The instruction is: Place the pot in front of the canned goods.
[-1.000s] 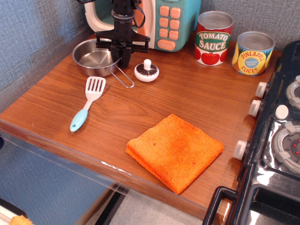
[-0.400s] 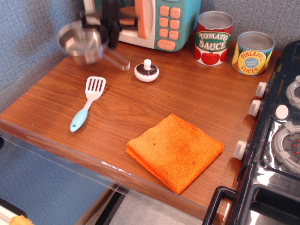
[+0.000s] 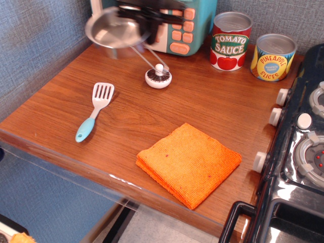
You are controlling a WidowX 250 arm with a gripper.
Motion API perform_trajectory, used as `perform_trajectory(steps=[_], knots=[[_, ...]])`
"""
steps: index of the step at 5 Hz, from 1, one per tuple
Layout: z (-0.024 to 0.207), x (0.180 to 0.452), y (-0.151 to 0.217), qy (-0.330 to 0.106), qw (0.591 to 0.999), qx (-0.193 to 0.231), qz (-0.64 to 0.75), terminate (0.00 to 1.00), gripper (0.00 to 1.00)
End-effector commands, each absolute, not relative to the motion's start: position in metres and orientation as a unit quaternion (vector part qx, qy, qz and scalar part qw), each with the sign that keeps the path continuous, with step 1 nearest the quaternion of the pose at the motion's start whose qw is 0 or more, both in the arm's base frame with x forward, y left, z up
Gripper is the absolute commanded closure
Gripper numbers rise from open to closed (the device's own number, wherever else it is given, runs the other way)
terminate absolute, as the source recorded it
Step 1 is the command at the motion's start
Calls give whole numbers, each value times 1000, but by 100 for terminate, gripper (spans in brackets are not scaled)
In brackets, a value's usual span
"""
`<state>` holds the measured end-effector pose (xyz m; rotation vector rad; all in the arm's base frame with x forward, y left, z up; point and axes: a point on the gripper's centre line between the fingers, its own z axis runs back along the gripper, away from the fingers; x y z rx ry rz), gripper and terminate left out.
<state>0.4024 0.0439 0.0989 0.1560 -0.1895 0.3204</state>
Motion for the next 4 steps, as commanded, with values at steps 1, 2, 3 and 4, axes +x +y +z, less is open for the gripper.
perform_trajectory(steps=[1,2,3,4], knots=[[124,395,-34,-148,985,70,44,0,100],[113,408,-65,-145,987,66,0,0,100],[98,415,-88,-138,988,58,-30,0,100],[77,412,-98,-117,990,63,-43,0,100]])
